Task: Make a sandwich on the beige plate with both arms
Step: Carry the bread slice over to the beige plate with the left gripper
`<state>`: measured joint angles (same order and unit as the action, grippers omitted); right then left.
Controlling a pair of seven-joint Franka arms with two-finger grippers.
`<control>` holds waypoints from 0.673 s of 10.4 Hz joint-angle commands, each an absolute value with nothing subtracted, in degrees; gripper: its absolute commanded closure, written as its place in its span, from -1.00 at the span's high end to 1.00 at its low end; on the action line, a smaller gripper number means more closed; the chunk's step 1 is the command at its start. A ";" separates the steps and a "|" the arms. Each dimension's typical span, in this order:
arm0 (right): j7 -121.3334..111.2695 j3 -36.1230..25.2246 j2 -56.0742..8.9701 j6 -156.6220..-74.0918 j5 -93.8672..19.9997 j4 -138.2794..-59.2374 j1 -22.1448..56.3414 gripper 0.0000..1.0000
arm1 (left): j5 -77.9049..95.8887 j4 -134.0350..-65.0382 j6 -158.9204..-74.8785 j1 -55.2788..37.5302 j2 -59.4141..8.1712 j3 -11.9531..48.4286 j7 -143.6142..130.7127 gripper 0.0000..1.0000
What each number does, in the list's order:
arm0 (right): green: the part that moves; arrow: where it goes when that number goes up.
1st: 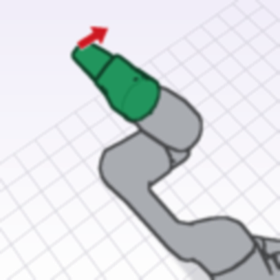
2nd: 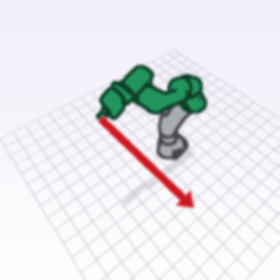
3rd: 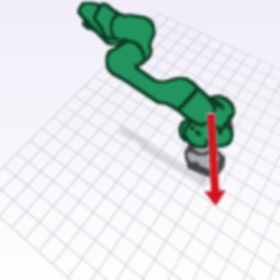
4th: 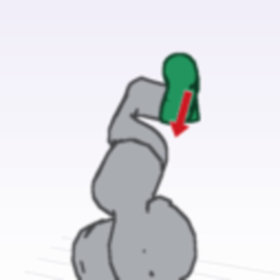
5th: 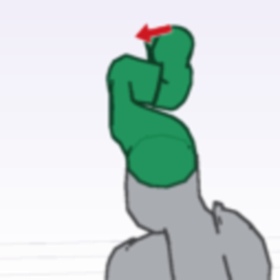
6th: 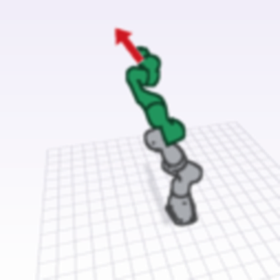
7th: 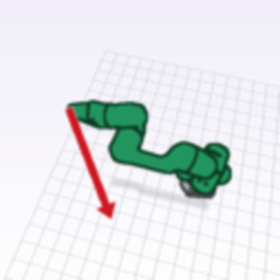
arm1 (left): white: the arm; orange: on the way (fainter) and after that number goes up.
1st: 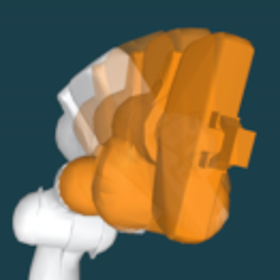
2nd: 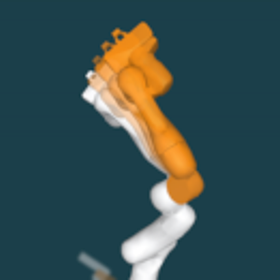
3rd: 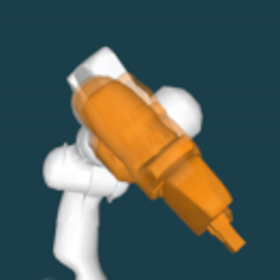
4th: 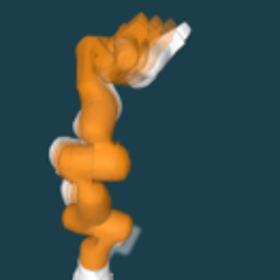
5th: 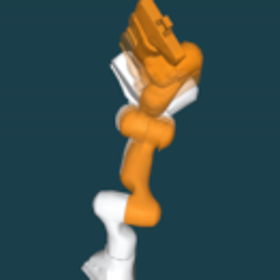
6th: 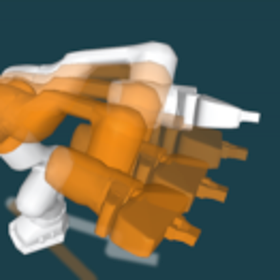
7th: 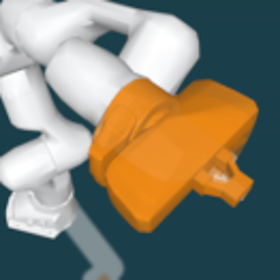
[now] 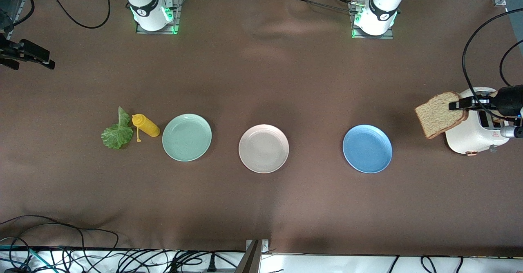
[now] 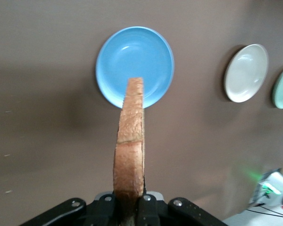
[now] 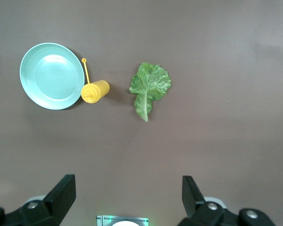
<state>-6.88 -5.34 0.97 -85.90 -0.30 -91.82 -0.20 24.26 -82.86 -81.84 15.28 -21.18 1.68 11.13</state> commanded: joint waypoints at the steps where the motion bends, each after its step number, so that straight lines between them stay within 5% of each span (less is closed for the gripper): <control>1: -7.29 -5.45 0.18 -85.52 -0.88 -90.97 -0.44 1.00 | 30.74 -83.49 -87.42 11.27 -23.55 1.58 6.78 -1.00; 7: -7.29 -6.33 -0.35 -86.22 -0.97 -90.88 -0.44 1.00 | 50.60 -90.08 -107.27 -0.50 -29.35 1.76 4.22 -1.00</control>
